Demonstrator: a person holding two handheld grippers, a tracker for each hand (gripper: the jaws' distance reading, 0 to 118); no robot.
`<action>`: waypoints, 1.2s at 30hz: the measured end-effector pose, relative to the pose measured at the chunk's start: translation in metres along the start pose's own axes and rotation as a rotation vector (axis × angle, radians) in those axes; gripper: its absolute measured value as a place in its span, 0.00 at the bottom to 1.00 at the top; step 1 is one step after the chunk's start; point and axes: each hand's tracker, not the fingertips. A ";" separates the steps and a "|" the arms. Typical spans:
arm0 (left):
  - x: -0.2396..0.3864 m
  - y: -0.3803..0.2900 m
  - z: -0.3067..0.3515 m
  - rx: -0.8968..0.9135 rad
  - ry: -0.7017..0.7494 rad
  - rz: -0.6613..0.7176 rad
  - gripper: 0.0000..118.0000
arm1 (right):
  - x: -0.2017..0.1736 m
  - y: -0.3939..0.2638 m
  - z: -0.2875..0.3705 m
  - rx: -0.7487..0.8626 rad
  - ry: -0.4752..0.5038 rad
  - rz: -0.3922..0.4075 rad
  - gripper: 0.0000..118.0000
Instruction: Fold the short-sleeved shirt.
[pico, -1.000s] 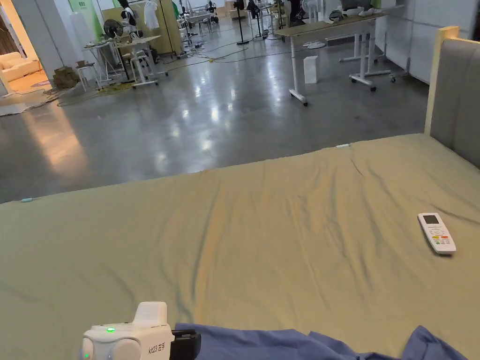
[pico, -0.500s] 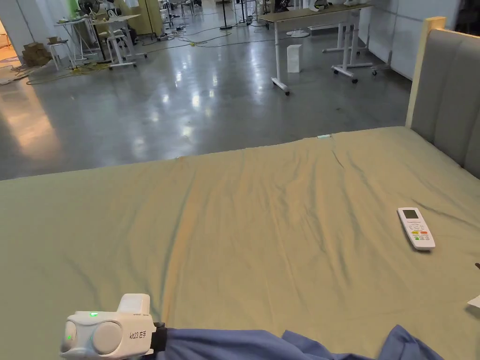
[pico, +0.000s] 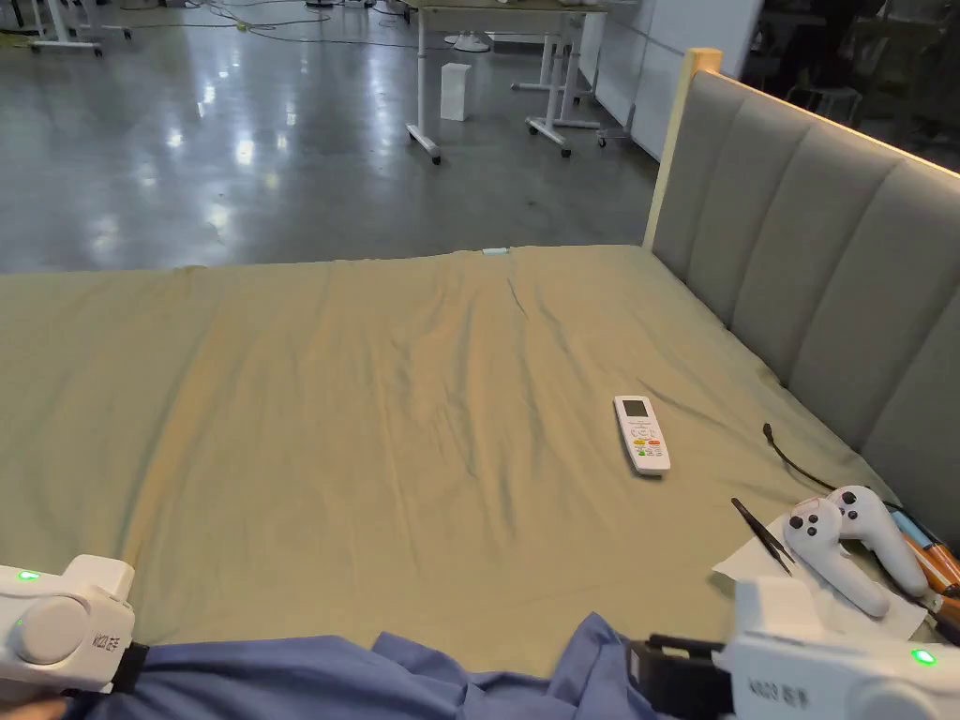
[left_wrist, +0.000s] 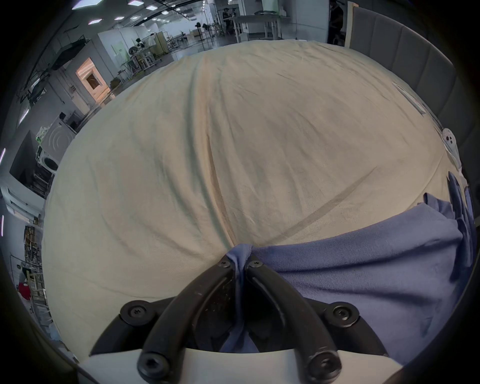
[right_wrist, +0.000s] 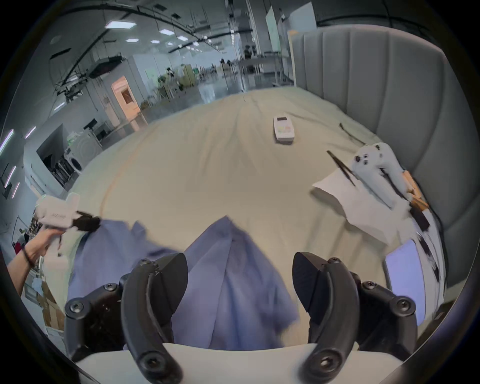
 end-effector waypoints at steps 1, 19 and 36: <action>-0.001 0.003 -0.001 -0.003 0.002 -0.013 0.05 | 0.001 0.009 -0.017 -0.021 -0.014 -0.012 0.73; -0.027 -0.042 0.046 0.138 -0.172 0.334 0.04 | -0.021 0.016 -0.060 -0.034 -0.016 0.061 0.02; -0.101 -0.184 0.409 0.839 -0.046 0.252 0.04 | -0.020 0.052 0.244 0.603 0.075 0.063 0.02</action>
